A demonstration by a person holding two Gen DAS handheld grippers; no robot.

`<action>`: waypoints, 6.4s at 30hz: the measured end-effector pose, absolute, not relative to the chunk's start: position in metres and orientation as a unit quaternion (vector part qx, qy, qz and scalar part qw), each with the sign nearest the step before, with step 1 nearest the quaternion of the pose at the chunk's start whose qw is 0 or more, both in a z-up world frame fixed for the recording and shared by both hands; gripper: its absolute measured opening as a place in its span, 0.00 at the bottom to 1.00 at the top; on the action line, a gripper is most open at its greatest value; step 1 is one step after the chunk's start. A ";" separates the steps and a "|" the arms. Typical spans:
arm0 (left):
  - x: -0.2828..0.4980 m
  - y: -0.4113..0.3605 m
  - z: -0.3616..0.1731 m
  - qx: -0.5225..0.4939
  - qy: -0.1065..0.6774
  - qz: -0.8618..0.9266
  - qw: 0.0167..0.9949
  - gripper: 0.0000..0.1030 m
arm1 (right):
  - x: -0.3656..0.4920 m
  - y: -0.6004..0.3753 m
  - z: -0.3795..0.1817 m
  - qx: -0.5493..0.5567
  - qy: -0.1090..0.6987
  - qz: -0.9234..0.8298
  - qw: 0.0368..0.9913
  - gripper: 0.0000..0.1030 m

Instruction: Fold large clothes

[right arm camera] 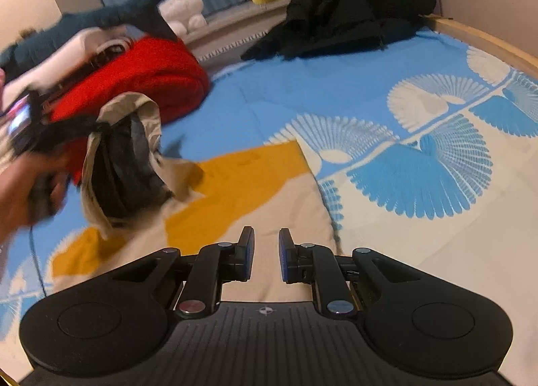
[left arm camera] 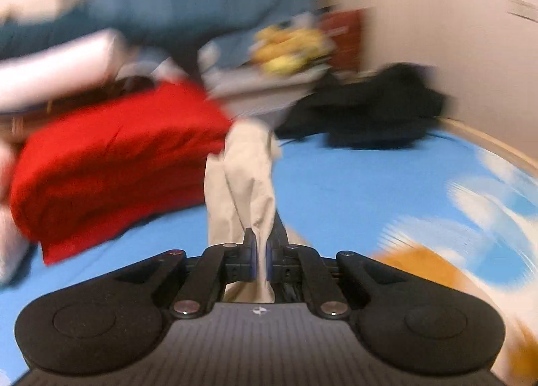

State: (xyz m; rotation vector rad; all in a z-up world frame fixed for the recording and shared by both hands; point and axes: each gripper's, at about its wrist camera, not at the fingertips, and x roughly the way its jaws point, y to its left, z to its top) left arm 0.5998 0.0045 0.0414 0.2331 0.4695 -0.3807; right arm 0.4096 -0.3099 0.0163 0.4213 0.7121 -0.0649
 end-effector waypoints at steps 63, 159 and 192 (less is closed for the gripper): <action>0.470 0.127 -0.090 -0.279 0.423 0.026 0.862 0.52 | 0.441 -0.202 -0.060 0.330 0.428 0.046 0.840 0.30; 0.049 0.207 -0.073 -0.203 0.467 0.140 0.849 0.30 | 0.096 -0.385 -0.052 0.147 0.378 -0.116 0.907 0.31; 0.058 0.195 -0.098 -0.155 0.499 0.128 0.843 0.07 | 0.111 -0.386 -0.101 0.156 0.481 -0.095 0.857 0.32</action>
